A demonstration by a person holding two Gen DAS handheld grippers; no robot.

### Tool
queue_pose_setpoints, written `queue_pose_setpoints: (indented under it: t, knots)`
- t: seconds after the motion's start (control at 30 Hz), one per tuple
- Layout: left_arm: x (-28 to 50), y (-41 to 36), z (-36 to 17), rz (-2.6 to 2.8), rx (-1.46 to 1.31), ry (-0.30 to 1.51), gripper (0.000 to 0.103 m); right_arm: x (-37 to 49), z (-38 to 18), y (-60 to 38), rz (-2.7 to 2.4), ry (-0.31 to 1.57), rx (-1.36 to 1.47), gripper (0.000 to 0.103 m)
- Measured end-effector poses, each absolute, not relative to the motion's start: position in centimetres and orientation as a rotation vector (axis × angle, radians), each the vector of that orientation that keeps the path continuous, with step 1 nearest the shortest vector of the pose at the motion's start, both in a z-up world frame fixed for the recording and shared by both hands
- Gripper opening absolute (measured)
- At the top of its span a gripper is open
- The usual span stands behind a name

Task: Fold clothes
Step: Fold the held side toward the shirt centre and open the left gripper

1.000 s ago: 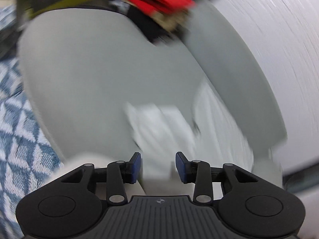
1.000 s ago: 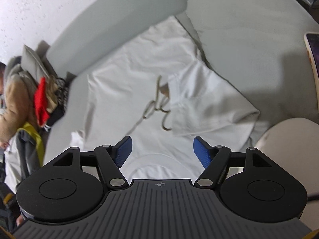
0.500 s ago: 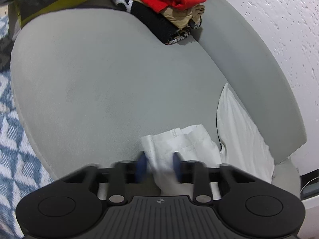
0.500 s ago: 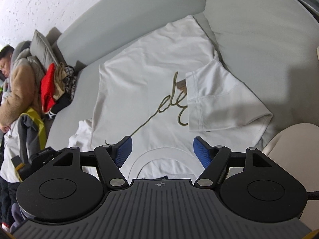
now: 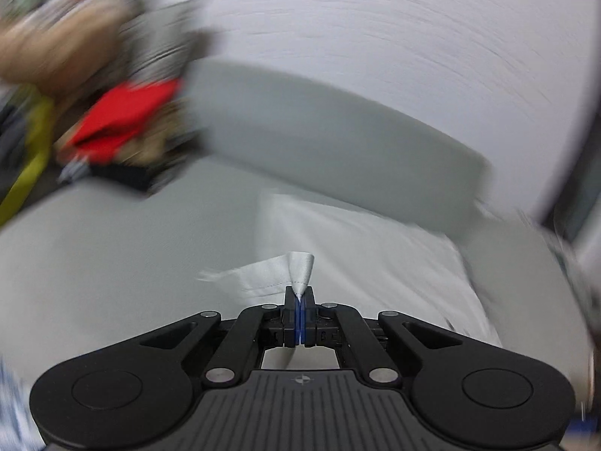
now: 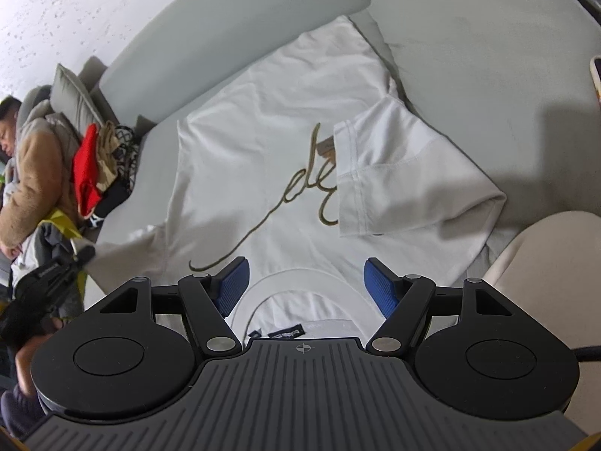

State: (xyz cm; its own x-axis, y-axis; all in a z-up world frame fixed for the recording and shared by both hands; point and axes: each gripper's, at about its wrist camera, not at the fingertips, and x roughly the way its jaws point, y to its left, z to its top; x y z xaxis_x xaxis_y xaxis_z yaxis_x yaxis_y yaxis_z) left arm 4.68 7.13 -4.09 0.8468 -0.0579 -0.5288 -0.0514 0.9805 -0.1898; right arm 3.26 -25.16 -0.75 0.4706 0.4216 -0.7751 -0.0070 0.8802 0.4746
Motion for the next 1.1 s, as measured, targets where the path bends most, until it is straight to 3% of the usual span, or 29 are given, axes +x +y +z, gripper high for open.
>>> queue_pose_setpoints:
  t: [0.1, 0.2, 0.3, 0.33, 0.5, 0.73, 0.93, 1.0, 1.03, 1.1]
  knots:
    - [5.1, 2.0, -6.0, -0.100, -0.054, 0.650, 0.000, 3.3, -1.0, -25.6, 0.267, 1.060, 0.453, 0.073]
    - [5.9, 0.4, -8.9, -0.119, 0.004, 0.767, 0.017, 3.2, -1.1, -25.9, 0.268, 1.064, 0.456, 0.073]
    - [6.5, -0.9, -11.3, -0.131, 0.055, 0.868, 0.042, 3.1, -1.2, -26.2, 0.277, 1.074, 0.458, 0.073]
    - [6.1, -0.6, -10.8, -0.115, 0.047, 0.865, 0.061, 3.0, -1.3, -26.3, 0.281, 1.077, 0.460, 0.073]
    - [2.8, 5.2, -8.0, -0.011, -0.226, 0.796, 0.064, 3.1, -1.9, -27.1, 0.278, 1.089, 0.489, 0.074]
    - [3.1, 13.0, -9.6, 0.146, -0.532, 0.860, 0.050, 3.3, -3.0, -27.8, 0.262, 1.108, 0.538, 0.074]
    - [4.6, 11.2, -12.1, 0.047, -0.492, 0.939, 0.043, 3.3, -3.2, -27.3, 0.284, 1.112, 0.531, 0.074]
    - [4.5, 11.2, -12.6, 0.052, -0.508, 0.924, 0.010, 3.3, -3.2, -27.3, 0.281, 1.112, 0.531, 0.074]
    - [4.3, 11.4, -12.4, 0.048, -0.531, 0.909, 0.001, 3.3, -3.2, -27.4, 0.278, 1.112, 0.534, 0.074]
    - [3.5, 11.6, -11.5, 0.072, -0.524, 0.883, 0.001, 3.3, -3.3, -27.6, 0.269, 1.115, 0.533, 0.074]
